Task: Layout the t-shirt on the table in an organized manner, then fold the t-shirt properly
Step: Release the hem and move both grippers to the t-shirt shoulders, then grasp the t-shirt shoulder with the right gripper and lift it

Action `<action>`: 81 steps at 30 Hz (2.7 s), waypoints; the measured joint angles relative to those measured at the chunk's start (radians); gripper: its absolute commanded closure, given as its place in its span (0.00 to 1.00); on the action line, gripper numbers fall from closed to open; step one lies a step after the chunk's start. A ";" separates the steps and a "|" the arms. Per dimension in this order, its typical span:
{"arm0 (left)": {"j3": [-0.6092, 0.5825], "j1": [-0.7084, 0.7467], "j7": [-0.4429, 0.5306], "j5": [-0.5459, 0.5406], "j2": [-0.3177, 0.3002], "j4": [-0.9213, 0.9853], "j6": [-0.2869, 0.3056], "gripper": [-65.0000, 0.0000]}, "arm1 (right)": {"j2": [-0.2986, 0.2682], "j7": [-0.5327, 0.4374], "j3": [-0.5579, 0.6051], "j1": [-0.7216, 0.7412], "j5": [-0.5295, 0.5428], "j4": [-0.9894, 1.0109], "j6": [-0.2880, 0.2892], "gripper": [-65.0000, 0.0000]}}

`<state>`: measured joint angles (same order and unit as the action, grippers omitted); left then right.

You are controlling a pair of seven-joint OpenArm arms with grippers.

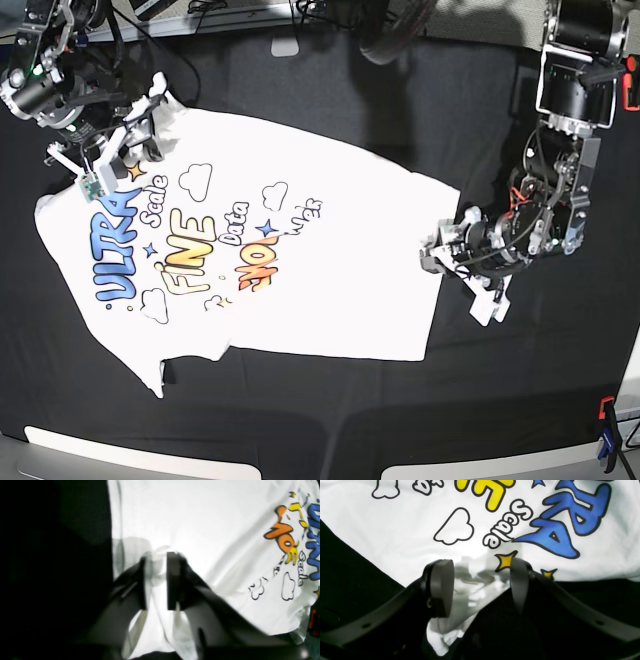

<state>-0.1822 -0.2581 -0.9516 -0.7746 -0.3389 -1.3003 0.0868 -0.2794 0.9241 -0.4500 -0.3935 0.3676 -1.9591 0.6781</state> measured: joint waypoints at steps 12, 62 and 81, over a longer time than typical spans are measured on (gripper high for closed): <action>-0.001 0.000 -0.017 0.000 0.001 0.000 0.001 0.80 | -0.038 0.084 0.000 -0.092 0.154 -0.122 0.018 0.47; -0.001 0.000 -0.016 0.000 0.001 0.000 0.001 0.80 | -0.214 -0.021 0.522 -0.318 -0.679 -0.121 -0.451 0.47; -0.001 0.000 -0.015 -0.001 0.001 0.000 0.001 0.80 | -0.208 -0.077 0.527 -0.284 -0.544 -0.135 -0.447 0.47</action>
<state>-0.1833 -0.2581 -0.9665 -0.7753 -0.3382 -1.3003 0.0879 -0.4870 0.8474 0.0769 -0.6777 -0.1764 -2.0945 0.2314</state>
